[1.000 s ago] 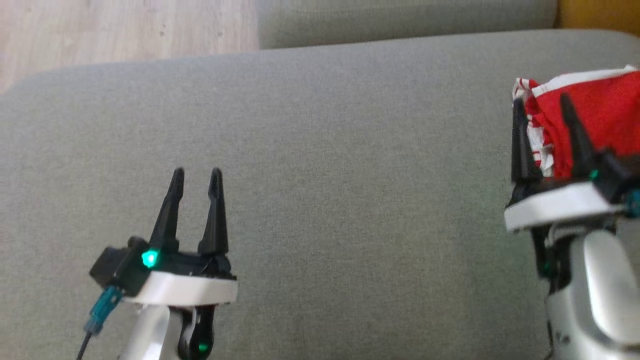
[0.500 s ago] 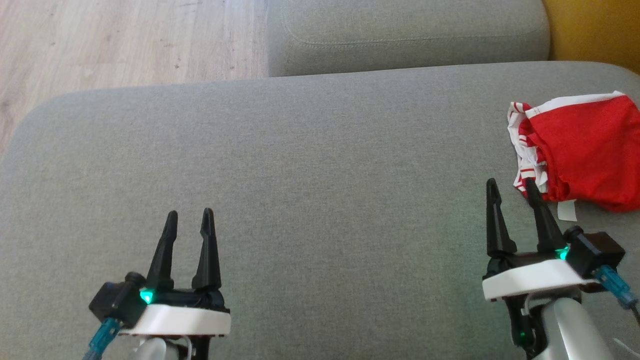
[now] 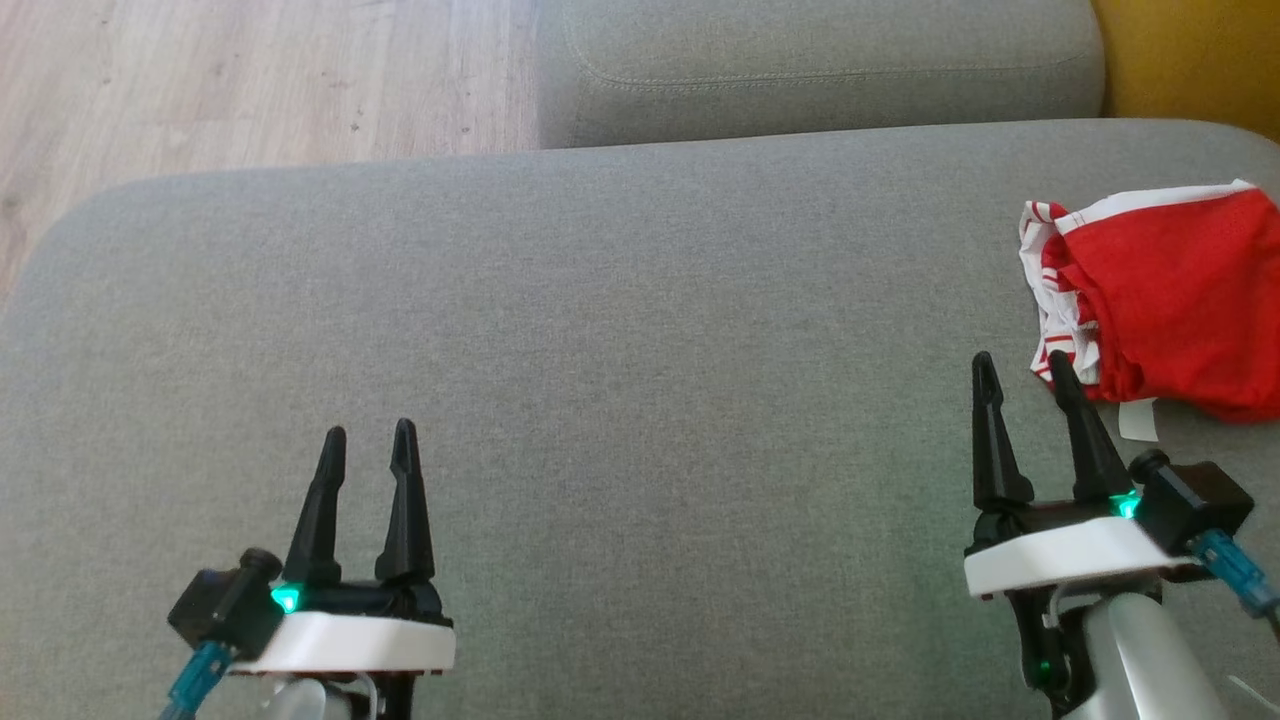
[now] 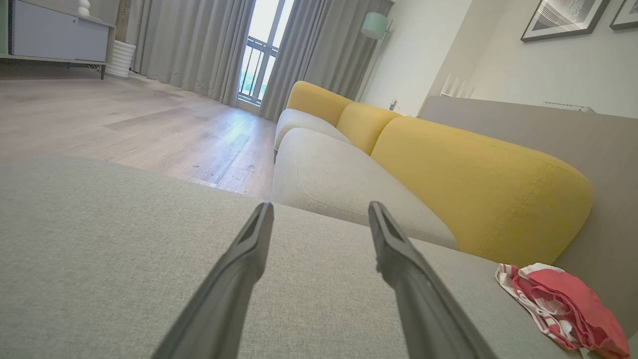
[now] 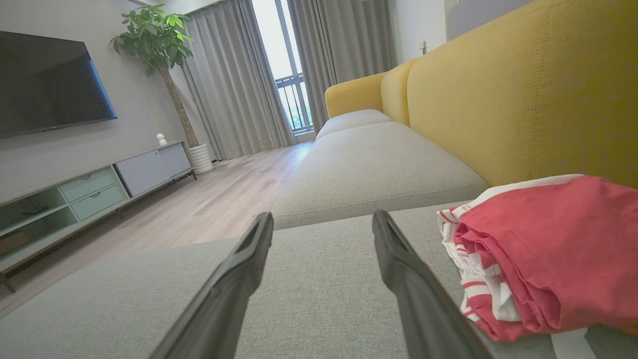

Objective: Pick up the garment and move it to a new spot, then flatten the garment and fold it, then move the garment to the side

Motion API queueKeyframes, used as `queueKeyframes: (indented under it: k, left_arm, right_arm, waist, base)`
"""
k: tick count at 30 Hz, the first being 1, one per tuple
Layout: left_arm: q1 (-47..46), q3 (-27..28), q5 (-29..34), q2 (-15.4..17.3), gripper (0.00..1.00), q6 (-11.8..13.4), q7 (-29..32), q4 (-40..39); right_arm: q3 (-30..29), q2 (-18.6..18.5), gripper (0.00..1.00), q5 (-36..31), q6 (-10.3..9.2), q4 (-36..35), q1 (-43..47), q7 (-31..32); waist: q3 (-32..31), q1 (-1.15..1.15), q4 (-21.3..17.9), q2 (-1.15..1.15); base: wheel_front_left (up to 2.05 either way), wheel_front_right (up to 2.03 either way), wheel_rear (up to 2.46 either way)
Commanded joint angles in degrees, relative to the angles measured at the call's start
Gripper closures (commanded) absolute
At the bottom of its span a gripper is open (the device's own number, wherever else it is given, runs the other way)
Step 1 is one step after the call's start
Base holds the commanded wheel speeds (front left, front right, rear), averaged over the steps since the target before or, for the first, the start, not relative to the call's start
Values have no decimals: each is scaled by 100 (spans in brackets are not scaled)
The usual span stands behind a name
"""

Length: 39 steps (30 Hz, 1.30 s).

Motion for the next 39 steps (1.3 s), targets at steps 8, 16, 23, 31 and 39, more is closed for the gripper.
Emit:
queueKeyframes:
  k: [8, 16, 23, 31, 39]
  left_arm:
    - [-149, 274, -28, -7, 0, 9, -29, -188]
    - [-135, 283, -24, -7, 0, 9, -29, -190]
    - [-117, 291, -22, -7, 0, 9, -29, -201]
    - [57, 108, -157, 2, 100, 3, 32, 187]
    - [20, 177, -678, 34, 100, 5, 159, 201]
  right_arm:
    - [144, -2, 0, 11, -4, -195, -141, -77]
    - [151, -2, 0, 14, -4, -194, -136, -77]
    - [187, -2, 0, 13, -4, -221, -104, -77]
    - [39, 3, 100, 178, 0, 193, 63, 23]
    - [-2, -28, 100, 775, 0, 186, 46, 151]
  waist:
    - [-11, 0, -21, 0]
    - [-31, 0, -23, 0]
    - [-65, 0, -19, 0]
    - [-78, 0, -24, 0]
    - [-87, 0, -37, 0]
  base:
    - [0, 0, 0]
    - [0, 0, 0]
    - [0, 0, 0]
    - [0, 0, 0]
    - [0, 0, 0]
